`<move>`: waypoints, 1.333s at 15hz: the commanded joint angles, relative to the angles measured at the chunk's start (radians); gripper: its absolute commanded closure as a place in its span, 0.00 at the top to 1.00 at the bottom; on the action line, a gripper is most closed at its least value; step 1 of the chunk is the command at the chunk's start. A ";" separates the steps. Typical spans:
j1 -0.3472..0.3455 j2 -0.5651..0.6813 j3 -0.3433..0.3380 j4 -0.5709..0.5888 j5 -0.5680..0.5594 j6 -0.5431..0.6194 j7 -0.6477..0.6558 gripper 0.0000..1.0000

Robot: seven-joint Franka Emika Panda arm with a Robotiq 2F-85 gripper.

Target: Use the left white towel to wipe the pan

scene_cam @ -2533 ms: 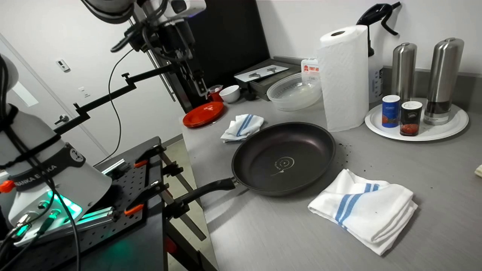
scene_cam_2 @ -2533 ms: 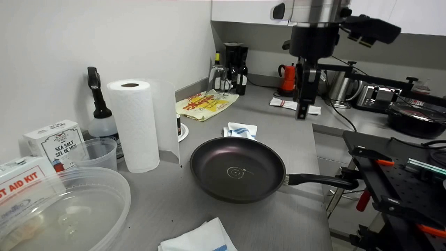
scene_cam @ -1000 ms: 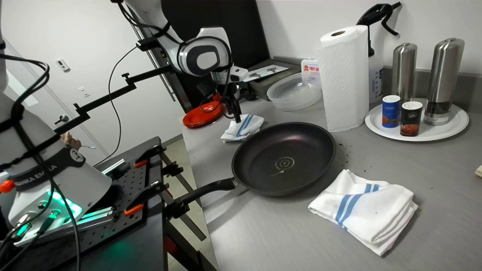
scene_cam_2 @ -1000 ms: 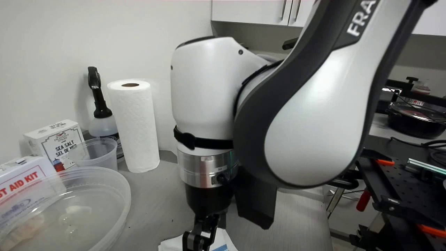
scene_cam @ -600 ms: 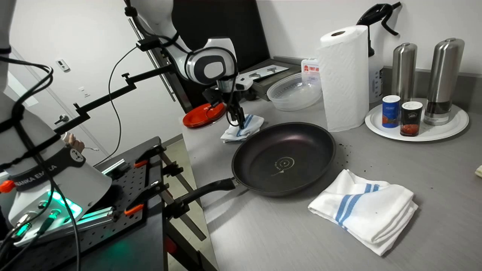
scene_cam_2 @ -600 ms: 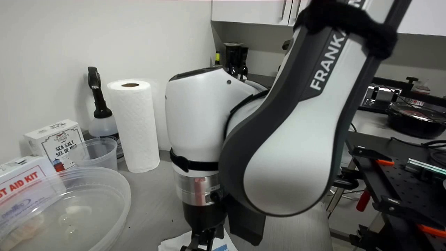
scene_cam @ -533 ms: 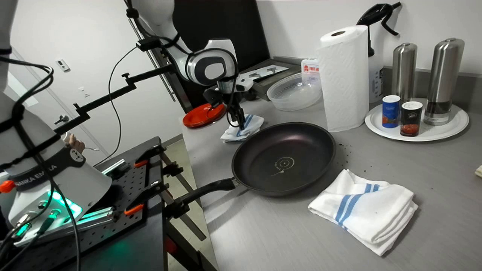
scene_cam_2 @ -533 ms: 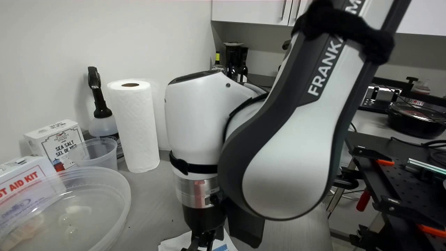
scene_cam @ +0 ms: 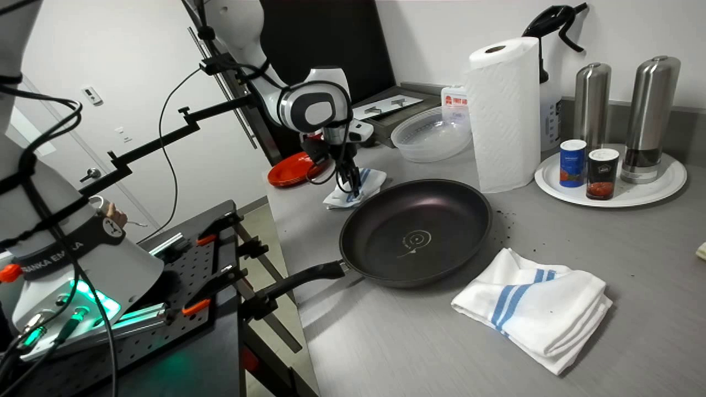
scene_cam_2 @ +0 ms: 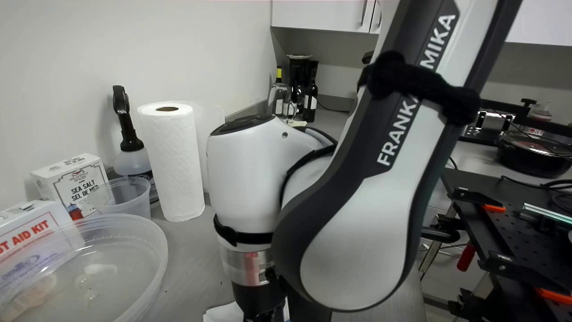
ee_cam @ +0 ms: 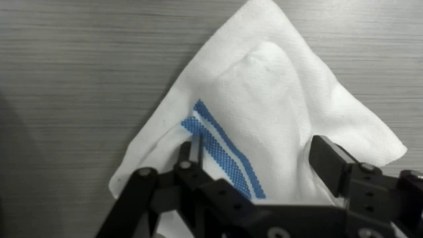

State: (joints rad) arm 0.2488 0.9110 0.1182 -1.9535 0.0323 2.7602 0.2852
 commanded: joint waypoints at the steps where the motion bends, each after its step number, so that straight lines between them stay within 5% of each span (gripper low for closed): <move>1: 0.025 0.037 -0.024 0.039 0.009 0.003 -0.019 0.50; 8: 0.021 0.030 -0.026 0.039 0.010 0.001 -0.022 0.00; 20: -0.060 -0.097 -0.014 -0.025 0.015 -0.049 -0.088 0.03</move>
State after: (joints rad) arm 0.2247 0.8928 0.1027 -1.9389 0.0321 2.7502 0.2520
